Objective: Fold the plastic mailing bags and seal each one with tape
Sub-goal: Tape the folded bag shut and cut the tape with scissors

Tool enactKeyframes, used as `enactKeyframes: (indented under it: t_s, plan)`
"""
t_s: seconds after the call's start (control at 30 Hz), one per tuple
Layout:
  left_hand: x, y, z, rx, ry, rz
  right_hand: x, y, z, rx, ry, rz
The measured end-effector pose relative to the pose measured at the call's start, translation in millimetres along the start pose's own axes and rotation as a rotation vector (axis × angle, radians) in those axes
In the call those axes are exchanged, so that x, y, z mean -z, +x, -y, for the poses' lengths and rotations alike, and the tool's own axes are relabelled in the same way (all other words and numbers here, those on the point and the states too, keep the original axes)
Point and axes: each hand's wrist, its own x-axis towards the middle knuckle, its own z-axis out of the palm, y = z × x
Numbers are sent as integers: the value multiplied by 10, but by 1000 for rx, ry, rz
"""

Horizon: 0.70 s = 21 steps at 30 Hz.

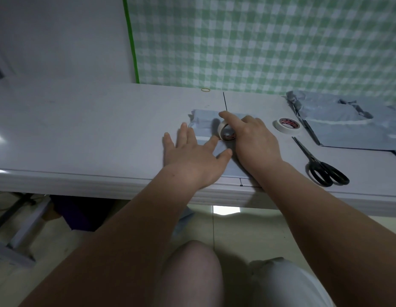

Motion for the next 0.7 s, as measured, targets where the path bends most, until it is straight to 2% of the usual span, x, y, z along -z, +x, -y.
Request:
enactKeyframes:
  t_s: [0.4,0.47,0.57,0.7]
  plan:
    - [70,36,131,171,22,-73,-6,3,-40,-37,20,6]
    - [80,52,48,89,8,-114,-15,10,-40,-31,27,3]
    - [45,64,-99,-89,-32,-91,-22,11,-39,-21,23,-13]
    - [-35,61,-139,-111,-34,-60,-21,4,-29,-10,10,-18]
